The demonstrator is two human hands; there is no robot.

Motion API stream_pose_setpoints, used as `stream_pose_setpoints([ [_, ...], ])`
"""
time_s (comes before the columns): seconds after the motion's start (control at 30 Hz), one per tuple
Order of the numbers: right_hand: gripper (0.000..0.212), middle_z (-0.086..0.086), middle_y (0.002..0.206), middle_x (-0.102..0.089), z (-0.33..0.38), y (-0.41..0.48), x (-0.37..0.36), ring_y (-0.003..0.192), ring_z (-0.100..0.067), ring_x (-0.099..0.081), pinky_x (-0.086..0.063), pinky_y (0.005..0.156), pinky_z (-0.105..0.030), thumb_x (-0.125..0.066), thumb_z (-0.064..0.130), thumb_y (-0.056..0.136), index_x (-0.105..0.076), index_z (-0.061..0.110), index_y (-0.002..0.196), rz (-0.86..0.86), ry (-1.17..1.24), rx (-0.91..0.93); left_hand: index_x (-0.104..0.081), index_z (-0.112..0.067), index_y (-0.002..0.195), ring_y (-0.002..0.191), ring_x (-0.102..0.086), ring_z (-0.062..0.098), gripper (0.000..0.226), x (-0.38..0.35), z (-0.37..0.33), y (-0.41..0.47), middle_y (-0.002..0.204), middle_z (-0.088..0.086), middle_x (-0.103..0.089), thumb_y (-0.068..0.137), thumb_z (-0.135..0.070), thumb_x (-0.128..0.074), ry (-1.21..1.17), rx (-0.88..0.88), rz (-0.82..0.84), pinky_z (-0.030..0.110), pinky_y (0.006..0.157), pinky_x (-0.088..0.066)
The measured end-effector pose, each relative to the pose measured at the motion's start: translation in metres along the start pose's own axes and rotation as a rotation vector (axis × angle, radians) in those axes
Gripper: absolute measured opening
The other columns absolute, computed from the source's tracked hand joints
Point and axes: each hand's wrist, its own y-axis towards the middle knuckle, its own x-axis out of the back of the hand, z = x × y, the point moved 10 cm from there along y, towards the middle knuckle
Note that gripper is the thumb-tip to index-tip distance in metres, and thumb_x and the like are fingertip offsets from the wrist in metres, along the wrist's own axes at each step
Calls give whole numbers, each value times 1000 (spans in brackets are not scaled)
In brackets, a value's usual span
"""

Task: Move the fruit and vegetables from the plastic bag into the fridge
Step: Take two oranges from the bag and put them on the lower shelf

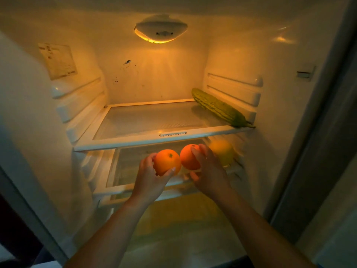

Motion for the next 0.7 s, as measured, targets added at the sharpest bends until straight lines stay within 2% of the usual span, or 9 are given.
stream_pose_setpoints([
  [0.1, 61, -16, 129, -49, 1, 4, 4, 113, -37, -51, -43, 93, -41, -74, 16, 68, -51, 10, 124, -18, -5, 8, -43, -21, 125, 110, -53, 22, 65, -1, 3, 2, 120, -4, -39, 71, -36, -77, 11, 3, 14, 45, 91, -50],
  [0.33, 58, -13, 137, -43, 4, 17, -4, 122, -31, -44, -37, 100, -37, -67, 6, 75, -47, 11, 130, -14, 13, 9, -43, -30, 123, 113, -50, 18, 65, 2, 11, 4, 128, -2, -43, 69, -45, -75, -20, 22, 26, 43, 91, -51],
  [0.5, 65, -13, 139, -42, 2, 21, -5, 124, -31, -44, -38, 100, -36, -70, 8, 75, -43, 11, 134, -55, 28, -24, -41, -28, 126, 114, -50, 17, 65, 4, 13, 3, 132, 0, -43, 73, -41, -74, -33, 29, 31, 26, 80, -47],
  [0.63, 75, -15, 136, -47, 4, 4, 1, 122, -33, -48, -40, 100, -39, -77, 6, 68, -40, 16, 133, -93, 96, 47, -40, -29, 126, 110, -49, 12, 64, 4, 7, -3, 132, -2, -43, 73, -37, -74, -66, 18, 57, 13, 71, -41],
  [0.7, 73, -13, 133, -50, 2, -7, 8, 120, -30, -50, -40, 97, -35, -78, 10, 69, -43, 16, 133, -87, 141, 38, -41, -27, 127, 106, -49, 9, 63, 5, 1, -7, 130, -2, -44, 74, -33, -74, -87, 8, 70, 9, 68, -40],
])
